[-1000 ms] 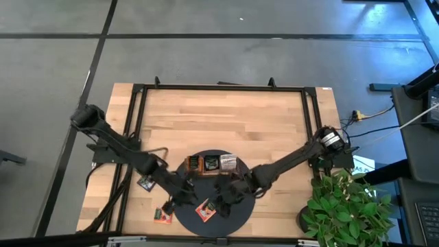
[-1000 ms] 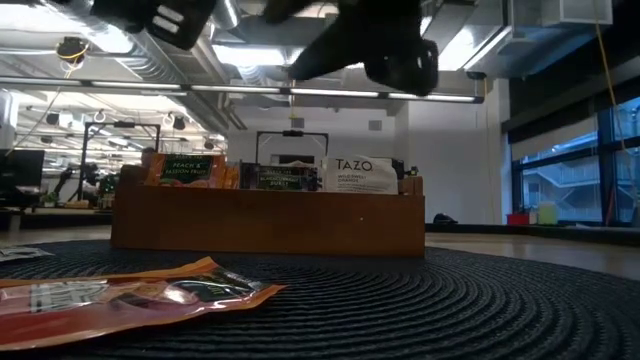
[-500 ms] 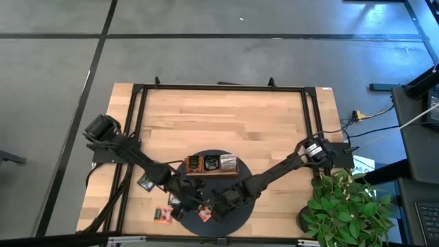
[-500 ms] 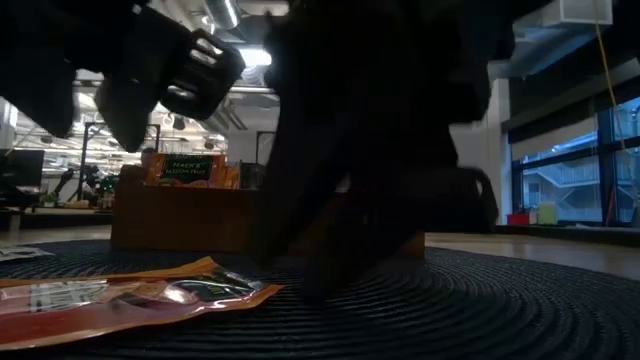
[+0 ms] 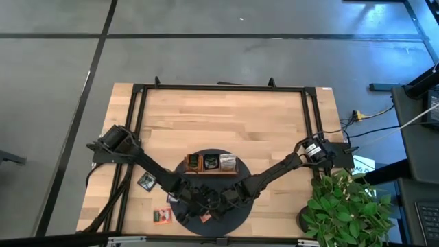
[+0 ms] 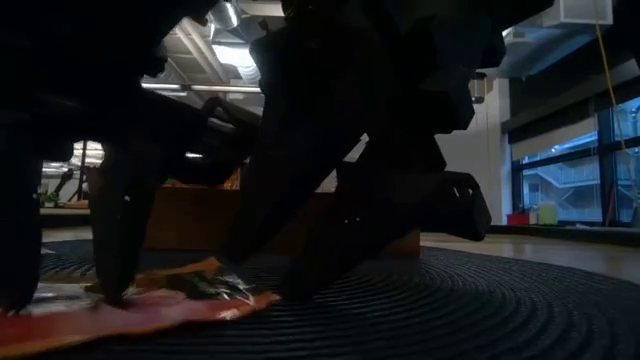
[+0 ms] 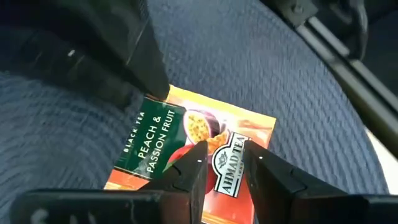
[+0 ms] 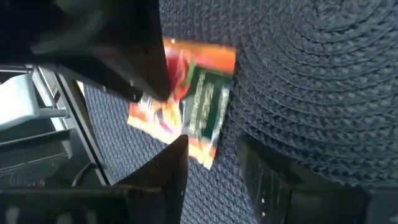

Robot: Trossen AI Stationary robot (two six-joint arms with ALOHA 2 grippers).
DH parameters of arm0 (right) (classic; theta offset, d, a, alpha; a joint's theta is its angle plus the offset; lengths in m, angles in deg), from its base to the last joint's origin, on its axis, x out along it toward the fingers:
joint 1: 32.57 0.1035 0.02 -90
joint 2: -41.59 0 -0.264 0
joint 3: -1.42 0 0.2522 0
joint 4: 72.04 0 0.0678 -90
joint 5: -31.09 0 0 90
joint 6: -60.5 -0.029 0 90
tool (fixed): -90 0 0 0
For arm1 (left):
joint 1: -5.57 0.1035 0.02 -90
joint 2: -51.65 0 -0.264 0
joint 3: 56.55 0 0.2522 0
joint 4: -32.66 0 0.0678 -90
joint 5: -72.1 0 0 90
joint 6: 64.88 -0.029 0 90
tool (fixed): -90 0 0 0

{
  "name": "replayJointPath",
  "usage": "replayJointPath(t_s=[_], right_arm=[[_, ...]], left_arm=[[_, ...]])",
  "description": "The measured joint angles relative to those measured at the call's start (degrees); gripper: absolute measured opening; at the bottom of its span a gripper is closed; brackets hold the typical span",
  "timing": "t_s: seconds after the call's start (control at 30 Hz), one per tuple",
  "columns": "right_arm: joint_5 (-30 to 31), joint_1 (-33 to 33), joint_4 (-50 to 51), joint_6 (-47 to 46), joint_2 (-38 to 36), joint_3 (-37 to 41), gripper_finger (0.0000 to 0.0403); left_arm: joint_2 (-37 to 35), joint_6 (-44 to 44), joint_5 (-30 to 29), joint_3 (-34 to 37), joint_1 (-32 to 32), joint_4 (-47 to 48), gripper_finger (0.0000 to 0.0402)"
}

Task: Pick & Place Tea
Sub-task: Put the orange tea bag into the left section of the wooden organizer

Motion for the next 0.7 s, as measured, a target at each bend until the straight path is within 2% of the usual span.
replayJointPath(t_s=[0.6, 0.7], right_arm=[[0.9, 0.0, -0.7, 1.9, 0.0, 0.0, 0.0146], [0.9, 0.0, -0.2, 1.8, 0.0, 0.0, 0.0133]], left_arm=[[0.2, 1.6, -5.0, 0.1, 1.2, 0.0, 0.0100], [0.2, 1.6, -5.1, 0.1, 1.2, 0.0, 0.0100]])
